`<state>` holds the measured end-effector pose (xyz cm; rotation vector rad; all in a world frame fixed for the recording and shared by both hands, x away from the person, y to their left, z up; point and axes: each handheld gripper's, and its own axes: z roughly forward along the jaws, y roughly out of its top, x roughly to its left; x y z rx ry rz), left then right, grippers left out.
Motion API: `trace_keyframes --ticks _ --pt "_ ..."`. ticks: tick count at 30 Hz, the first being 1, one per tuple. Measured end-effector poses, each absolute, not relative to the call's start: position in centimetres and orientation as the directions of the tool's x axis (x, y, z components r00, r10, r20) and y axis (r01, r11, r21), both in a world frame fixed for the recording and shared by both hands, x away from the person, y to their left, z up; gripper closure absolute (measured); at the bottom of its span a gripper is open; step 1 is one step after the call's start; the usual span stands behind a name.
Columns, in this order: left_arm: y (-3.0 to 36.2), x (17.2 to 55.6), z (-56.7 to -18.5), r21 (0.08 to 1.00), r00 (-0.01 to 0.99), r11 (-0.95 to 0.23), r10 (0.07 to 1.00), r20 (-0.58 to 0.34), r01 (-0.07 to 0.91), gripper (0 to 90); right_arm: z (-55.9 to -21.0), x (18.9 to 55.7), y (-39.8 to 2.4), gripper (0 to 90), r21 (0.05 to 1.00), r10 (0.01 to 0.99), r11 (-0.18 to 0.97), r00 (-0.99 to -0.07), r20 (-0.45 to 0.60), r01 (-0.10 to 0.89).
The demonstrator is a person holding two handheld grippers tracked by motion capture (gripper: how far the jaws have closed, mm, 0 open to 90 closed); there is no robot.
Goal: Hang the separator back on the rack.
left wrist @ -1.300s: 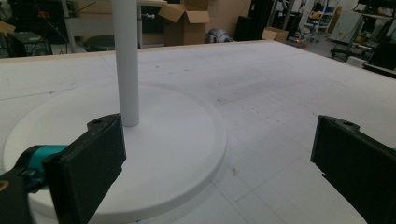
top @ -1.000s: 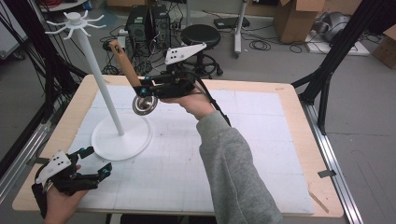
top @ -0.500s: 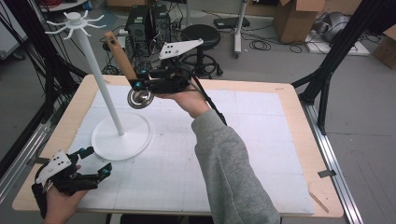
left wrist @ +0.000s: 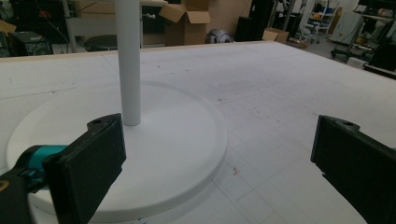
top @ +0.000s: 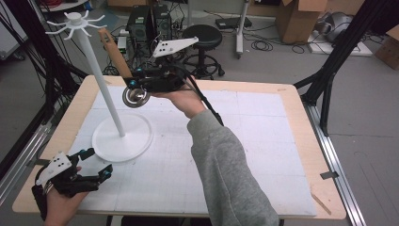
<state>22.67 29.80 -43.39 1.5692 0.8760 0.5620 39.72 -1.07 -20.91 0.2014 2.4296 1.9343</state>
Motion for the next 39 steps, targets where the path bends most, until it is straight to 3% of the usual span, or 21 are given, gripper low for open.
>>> trace_keyframes --ticks 39 --pt "29.8 22.7 -43.5 0.973 0.598 -0.024 0.792 -0.121 0.228 3.7 -20.5 38.9 0.8 72.2 0.978 0.097 0.195 -0.994 0.056 0.074"
